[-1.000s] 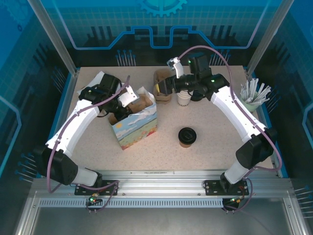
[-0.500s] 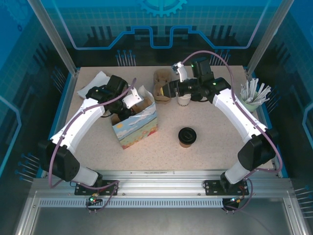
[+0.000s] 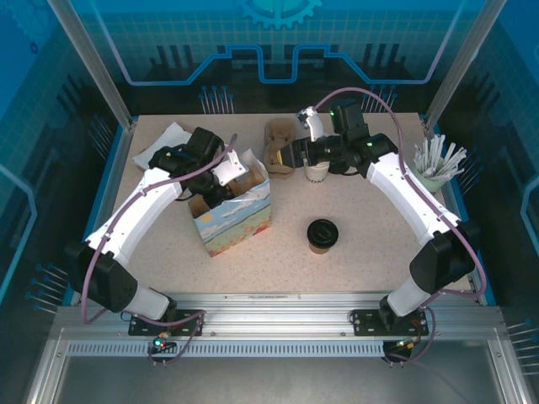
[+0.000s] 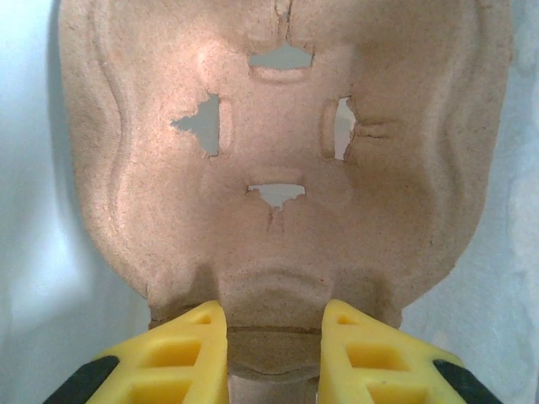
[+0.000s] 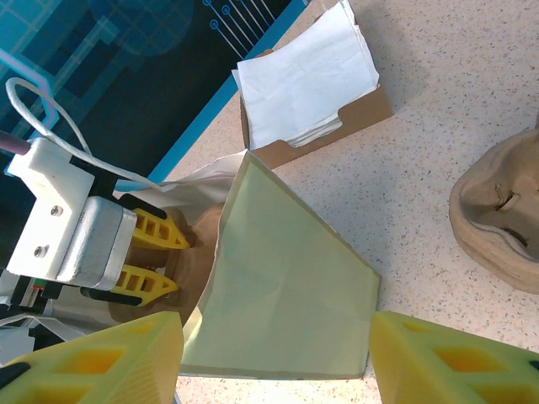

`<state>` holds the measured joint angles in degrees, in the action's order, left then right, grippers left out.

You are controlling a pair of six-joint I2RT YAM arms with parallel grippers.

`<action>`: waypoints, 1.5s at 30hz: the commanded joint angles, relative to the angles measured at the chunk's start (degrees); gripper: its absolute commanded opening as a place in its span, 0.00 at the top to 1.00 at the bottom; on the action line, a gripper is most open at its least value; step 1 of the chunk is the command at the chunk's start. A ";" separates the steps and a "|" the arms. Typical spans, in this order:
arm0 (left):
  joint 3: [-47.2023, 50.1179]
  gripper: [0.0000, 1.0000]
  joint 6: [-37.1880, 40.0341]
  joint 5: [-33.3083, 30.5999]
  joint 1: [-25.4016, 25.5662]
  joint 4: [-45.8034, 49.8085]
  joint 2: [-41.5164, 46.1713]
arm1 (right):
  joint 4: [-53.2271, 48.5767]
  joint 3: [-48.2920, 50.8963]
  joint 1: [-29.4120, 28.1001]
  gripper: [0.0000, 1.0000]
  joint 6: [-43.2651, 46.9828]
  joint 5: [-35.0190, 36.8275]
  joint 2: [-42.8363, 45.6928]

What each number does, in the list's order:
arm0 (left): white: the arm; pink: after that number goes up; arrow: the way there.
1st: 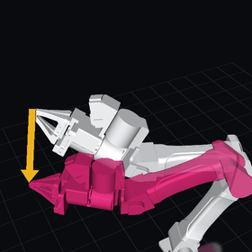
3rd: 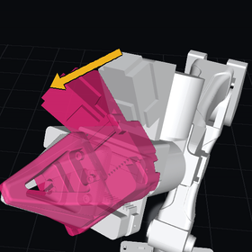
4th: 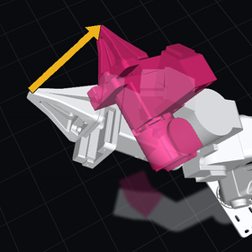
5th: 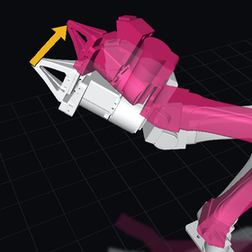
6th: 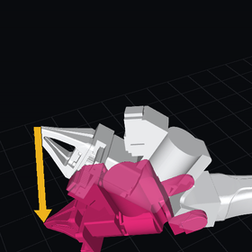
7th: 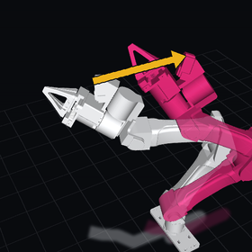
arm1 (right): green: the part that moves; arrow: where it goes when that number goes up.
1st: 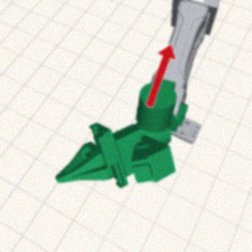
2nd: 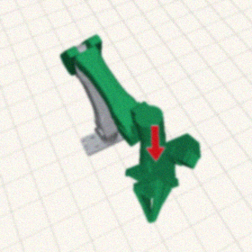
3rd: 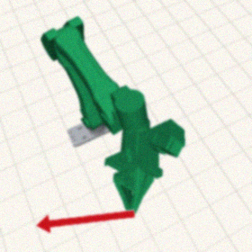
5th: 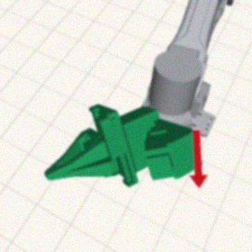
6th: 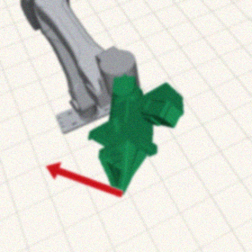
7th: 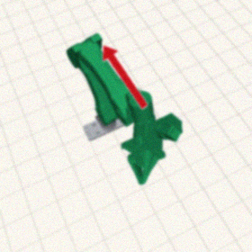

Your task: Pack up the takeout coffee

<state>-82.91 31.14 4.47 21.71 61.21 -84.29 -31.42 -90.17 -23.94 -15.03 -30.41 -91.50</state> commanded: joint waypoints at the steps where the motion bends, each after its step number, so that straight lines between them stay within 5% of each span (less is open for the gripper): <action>1: -2.33 0.75 -1.96 -2.34 1.13 3.55 0.49 | 0.49 0.61 0.48 0.38 0.35 -0.11 0.99; 45: -1.64 0.74 0.95 -15.11 7.81 6.62 -0.26 | 1.36 2.28 0.50 0.38 0.35 -1.14 -1.17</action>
<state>-83.66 30.39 -9.67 29.12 64.99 -85.78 -31.00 -88.79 -23.94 -15.00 -30.46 -92.01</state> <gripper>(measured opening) 0.262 0.614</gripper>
